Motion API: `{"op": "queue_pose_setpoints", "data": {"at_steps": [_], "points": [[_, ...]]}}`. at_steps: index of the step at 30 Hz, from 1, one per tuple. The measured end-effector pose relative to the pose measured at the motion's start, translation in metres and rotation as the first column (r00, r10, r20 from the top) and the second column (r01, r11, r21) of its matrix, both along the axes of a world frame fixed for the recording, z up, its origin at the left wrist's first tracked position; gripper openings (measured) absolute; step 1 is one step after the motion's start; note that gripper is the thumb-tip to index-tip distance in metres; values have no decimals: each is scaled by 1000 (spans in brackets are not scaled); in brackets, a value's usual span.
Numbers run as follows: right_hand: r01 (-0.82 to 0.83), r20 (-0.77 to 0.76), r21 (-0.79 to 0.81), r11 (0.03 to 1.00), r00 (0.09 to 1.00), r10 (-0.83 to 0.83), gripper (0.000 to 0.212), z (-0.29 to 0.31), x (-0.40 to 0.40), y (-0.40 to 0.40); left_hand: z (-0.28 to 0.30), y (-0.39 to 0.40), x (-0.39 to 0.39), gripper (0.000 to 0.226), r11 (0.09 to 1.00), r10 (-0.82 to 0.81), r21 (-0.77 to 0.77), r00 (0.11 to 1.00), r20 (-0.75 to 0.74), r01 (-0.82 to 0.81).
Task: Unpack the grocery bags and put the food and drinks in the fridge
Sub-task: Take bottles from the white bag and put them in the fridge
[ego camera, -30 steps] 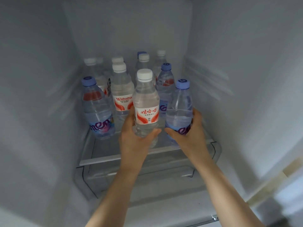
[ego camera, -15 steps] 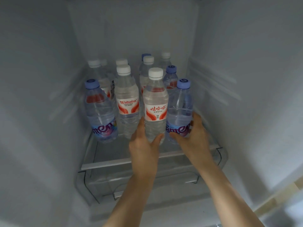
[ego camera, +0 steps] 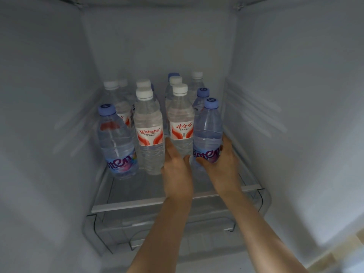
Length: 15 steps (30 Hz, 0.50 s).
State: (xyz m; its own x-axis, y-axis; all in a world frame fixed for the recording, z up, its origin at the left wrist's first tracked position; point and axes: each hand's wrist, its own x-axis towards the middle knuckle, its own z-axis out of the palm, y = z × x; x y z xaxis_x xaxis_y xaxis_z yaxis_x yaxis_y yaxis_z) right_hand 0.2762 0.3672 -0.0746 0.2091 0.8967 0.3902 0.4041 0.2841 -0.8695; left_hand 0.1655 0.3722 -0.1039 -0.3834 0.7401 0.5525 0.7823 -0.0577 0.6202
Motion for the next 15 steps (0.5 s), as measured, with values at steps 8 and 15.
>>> {"op": "queue_pose_setpoints", "data": {"at_steps": [8,15], "points": [[-14,3,12,1000,1000,14,77,-1,-3,-3,-3,-7,3,88,1000,15,-13,998,-55,-15],[-16,72,-47,999,997,19,57,-4,1,-17,5,-56,0,71,984,-176,-39,984,17,176]]}}
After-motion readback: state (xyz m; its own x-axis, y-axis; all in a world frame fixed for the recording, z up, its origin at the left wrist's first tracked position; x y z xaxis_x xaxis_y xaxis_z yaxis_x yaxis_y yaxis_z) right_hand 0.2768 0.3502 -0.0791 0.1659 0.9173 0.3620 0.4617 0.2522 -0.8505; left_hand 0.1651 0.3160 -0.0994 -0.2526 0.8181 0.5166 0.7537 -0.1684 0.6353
